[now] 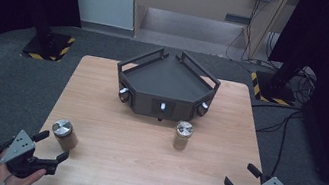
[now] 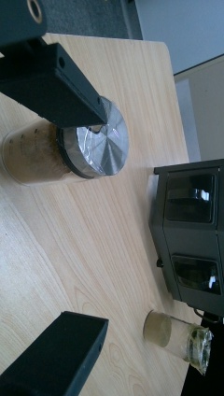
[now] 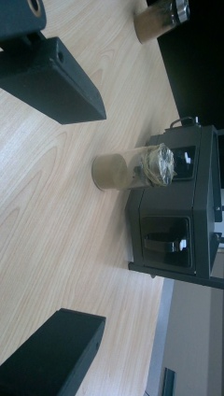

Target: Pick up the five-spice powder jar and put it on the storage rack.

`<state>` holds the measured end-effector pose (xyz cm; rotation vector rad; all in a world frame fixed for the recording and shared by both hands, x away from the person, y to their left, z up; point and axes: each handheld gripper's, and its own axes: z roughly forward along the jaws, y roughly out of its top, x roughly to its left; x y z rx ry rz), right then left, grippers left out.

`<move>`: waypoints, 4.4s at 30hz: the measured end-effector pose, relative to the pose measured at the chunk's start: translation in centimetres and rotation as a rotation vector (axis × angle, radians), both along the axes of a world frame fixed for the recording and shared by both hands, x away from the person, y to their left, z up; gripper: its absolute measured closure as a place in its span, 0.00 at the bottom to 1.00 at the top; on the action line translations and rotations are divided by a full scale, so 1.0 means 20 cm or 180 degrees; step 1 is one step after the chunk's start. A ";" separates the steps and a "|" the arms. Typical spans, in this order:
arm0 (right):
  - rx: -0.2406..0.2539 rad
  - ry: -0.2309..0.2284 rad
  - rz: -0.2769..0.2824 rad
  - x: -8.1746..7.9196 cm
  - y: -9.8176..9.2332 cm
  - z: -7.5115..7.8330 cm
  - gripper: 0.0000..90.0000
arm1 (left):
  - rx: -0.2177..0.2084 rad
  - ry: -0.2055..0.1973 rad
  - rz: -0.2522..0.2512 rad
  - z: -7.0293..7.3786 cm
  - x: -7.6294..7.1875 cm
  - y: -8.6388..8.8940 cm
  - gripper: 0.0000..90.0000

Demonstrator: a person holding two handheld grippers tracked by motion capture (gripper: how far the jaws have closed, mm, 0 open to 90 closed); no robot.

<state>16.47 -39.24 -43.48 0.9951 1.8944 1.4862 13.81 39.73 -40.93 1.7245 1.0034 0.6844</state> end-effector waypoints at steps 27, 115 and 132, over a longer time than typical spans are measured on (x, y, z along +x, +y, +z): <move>0.0026 0.0003 -0.0018 -0.01 0.00 0.00 0.04 | -0.0009 0.0022 -0.0004 0.00 0.01 0.00 0.04; 0.0034 -0.0044 0.0134 0.01 -0.01 -0.01 0.02 | 0.0391 0.0754 -0.0232 0.33 0.35 0.22 0.04; 0.0019 -0.0031 0.0130 0.01 -0.01 -0.01 0.03 | 0.0448 0.0938 -0.0389 0.21 0.57 0.18 0.11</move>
